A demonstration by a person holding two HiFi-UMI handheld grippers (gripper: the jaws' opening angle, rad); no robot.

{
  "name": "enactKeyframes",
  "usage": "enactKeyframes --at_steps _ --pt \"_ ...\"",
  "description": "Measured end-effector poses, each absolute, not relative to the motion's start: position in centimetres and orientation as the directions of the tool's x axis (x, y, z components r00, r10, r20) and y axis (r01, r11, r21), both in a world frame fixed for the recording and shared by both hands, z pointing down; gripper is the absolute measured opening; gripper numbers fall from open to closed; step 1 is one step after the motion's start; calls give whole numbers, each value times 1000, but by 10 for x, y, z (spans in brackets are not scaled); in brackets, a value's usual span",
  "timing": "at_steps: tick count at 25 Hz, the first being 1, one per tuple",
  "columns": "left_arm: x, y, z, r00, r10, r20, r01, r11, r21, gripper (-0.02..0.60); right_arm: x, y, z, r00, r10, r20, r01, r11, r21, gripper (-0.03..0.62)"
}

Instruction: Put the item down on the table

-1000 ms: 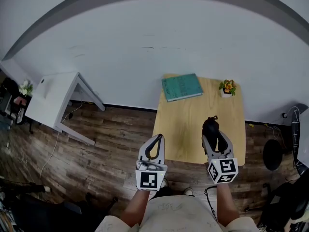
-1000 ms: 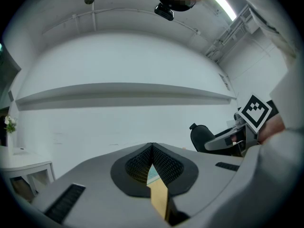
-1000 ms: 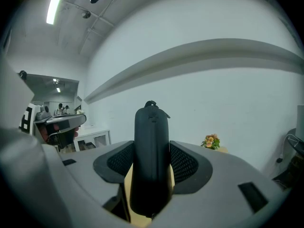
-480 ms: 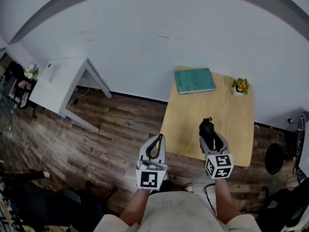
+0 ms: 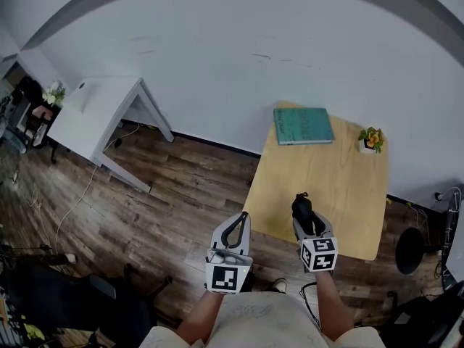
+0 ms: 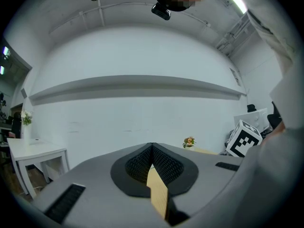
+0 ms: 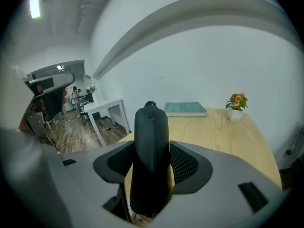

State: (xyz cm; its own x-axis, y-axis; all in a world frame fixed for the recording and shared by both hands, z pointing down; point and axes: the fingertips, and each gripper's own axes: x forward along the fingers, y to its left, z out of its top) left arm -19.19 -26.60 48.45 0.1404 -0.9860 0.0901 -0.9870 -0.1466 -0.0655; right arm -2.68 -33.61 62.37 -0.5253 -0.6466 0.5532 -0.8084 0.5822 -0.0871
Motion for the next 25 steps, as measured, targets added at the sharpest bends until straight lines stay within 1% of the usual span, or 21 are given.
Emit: enactKeyframes --at_steps 12,19,25 --pt "-193 -263 497 136 -984 119 -989 -142 -43 8 -36 -331 686 -510 -505 696 -788 600 -141 247" --pt "-188 -264 499 151 -981 120 -987 -157 -43 8 -43 -332 703 -505 -460 730 -779 607 -156 247" --pt "-182 -263 504 169 -977 129 -984 -175 -36 8 -43 -334 705 -528 -449 720 -776 599 -195 249"
